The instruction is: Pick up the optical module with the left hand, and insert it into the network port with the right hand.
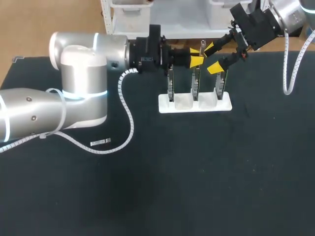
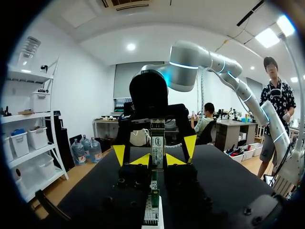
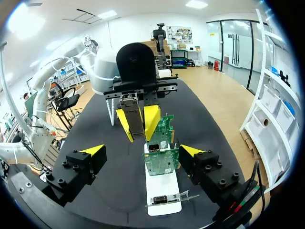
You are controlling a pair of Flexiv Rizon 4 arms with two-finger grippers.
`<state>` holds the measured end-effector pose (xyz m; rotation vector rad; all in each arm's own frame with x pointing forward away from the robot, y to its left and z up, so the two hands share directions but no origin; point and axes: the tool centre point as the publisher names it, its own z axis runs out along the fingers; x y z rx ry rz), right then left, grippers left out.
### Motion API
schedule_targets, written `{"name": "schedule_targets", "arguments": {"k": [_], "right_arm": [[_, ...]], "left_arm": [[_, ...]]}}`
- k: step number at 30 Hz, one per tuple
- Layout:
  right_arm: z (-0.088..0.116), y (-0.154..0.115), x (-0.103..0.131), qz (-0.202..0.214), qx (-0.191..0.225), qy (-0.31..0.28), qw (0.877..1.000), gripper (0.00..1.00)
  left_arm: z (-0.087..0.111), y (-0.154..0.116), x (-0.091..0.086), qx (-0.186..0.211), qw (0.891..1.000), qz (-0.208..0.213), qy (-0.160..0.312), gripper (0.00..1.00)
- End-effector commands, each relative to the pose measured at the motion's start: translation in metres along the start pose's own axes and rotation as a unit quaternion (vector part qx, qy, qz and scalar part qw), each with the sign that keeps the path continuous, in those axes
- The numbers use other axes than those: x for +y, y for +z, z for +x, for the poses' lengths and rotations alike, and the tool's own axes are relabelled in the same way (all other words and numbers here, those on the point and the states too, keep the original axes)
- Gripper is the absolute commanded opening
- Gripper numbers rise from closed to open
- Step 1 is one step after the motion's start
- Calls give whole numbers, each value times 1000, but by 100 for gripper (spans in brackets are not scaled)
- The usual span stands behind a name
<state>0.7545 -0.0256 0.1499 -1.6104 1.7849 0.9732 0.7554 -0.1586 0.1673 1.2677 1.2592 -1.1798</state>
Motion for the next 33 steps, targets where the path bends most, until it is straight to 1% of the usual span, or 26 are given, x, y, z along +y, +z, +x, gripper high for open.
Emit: {"name": "schedule_targets", "arguments": {"k": [1, 30, 33], "right_arm": [[0, 0, 1, 2, 0, 0, 1000, 100], [0, 0, 1, 2, 0, 0, 1000, 100], [0, 0, 1, 2, 0, 0, 1000, 100]], "left_arm": [[0, 1, 4, 1, 1000, 5, 0, 0], [4, -1, 6, 4, 1000, 5, -7, 0], [4, 0, 6, 12, 1000, 4, -12, 0]]}}
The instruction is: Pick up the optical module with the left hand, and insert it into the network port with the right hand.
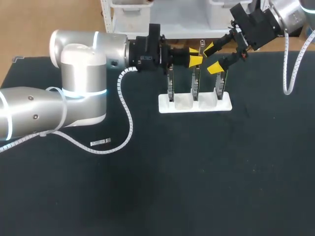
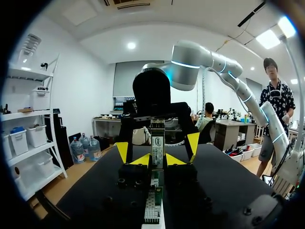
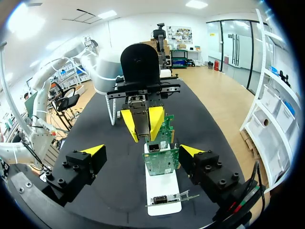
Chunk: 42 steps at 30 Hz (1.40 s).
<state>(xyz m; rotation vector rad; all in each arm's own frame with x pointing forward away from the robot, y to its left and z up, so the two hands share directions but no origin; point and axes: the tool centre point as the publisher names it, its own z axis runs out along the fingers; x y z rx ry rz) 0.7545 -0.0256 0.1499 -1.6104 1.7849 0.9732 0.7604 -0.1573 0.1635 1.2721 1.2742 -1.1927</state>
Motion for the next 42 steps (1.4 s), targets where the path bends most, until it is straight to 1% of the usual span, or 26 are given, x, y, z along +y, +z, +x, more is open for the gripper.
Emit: {"name": "schedule_targets", "arguments": {"k": [1, 20, 29, 37, 42], "right_arm": [[0, 0, 1, 2, 0, 0, 1000, 100], [0, 0, 1, 2, 0, 0, 1000, 100], [-2, -15, -7, 22, 2, -4, 1000, 100], [-21, -23, -6, 11, -17, -17, 1000, 100], [-31, -23, -6, 7, -20, -32, 999, 100]], "left_arm": [[0, 1, 1, 7, 1000, 0, -4, 0], [0, 1, 1, 7, 1000, 0, -4, 0], [0, 1, 1, 7, 1000, 0, -4, 0], [0, 1, 1, 7, 1000, 0, -4, 0], [0, 1, 1, 7, 1000, 0, -4, 0]]}}
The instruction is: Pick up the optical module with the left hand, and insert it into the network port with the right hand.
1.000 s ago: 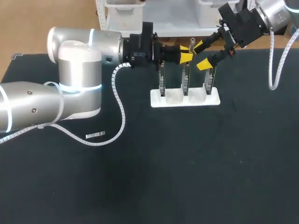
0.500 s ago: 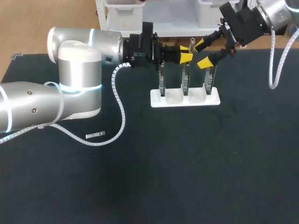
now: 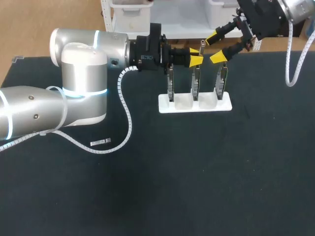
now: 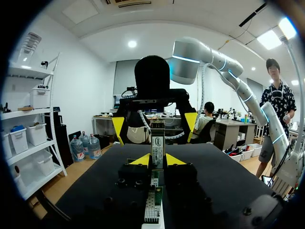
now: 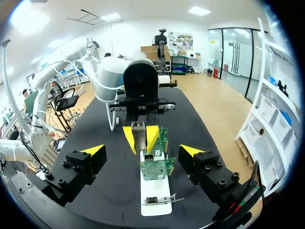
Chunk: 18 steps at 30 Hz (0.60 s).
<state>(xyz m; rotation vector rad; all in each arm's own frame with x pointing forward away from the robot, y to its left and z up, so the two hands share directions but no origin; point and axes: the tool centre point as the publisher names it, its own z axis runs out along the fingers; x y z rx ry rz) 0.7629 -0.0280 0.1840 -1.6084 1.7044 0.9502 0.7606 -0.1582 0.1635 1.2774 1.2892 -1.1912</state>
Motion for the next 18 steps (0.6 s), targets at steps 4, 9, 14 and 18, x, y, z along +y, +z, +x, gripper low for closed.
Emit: {"name": "schedule_targets", "arguments": {"k": [4, 9, 14, 18], "right_arm": [[-9, 3, -3, -9, 1, -12, 1000, 100], [-14, 7, -3, -13, -1, -18, 1000, 100], [-18, 10, -2, -17, -3, -22, 1000, 100], [-20, 11, -2, -16, -4, -23, 1000, 100]], "left_arm": [[0, 0, 1, 1, 1000, 1, 0, 0], [0, 0, 1, 1, 1000, 1, 0, 0], [0, 0, 1, 1, 1000, 1, 0, 0], [0, 0, 1, 1, 1000, 1, 0, 0]]}}
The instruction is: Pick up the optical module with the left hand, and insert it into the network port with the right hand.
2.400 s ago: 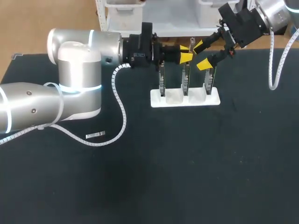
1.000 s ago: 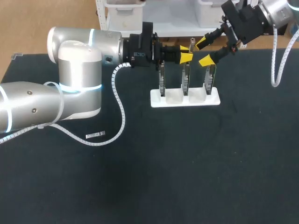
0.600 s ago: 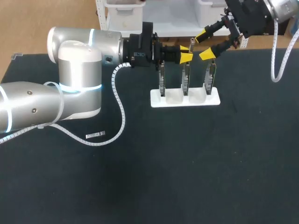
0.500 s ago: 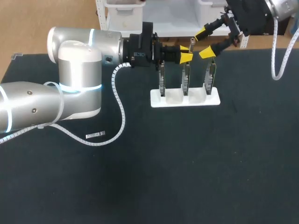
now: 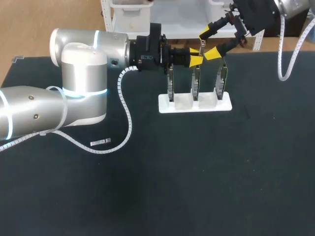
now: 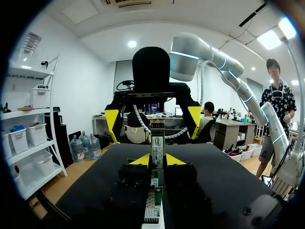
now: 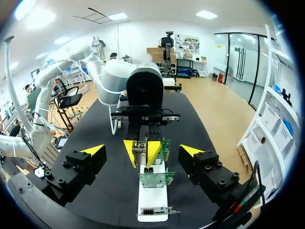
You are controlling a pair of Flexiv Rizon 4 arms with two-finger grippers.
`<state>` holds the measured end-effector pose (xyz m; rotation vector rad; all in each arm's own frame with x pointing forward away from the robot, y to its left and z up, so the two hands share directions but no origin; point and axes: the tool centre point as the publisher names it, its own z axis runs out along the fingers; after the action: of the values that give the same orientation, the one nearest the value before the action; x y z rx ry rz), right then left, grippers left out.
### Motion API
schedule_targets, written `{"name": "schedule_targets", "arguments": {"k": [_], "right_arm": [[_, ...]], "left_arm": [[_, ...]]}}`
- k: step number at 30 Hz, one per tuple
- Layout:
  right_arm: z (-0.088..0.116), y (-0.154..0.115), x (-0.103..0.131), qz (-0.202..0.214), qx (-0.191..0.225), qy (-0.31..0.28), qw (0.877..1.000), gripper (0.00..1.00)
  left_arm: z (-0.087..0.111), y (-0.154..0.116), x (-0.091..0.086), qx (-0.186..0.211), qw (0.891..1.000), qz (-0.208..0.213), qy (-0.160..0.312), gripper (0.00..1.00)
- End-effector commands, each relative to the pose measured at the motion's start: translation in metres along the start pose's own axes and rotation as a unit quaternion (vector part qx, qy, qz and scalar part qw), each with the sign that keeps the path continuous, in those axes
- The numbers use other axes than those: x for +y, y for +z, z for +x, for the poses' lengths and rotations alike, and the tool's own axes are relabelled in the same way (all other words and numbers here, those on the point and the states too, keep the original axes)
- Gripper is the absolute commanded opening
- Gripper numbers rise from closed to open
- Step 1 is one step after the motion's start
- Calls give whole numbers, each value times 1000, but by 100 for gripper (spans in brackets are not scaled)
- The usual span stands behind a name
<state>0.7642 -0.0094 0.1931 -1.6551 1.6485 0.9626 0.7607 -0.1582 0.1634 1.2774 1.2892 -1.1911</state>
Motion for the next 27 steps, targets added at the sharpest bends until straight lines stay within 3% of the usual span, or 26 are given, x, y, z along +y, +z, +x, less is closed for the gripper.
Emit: {"name": "schedule_targets", "arguments": {"k": [1, 21, 23, 24, 27], "right_arm": [[-2, 1, -2, 0, -1, 0, 1000, 100], [-8, 2, 4, -8, -4, -7, 1000, 100], [-8, 1, 4, -10, -4, -8, 1000, 41], [-8, 1, 4, -10, -8, -9, 1000, 4], [-8, 0, 4, -11, -10, -10, 1000, 0]], "left_arm": [[0, 0, 1, 1, 1000, 1, 0, 0], [0, 0, 1, 1, 1000, 1, 0, 0], [0, 0, 1, 1, 1000, 1, 0, 0], [0, 0, 1, 1, 1000, 1, 0, 0], [0, 0, 1, 1, 1000, 1, 0, 0]]}}
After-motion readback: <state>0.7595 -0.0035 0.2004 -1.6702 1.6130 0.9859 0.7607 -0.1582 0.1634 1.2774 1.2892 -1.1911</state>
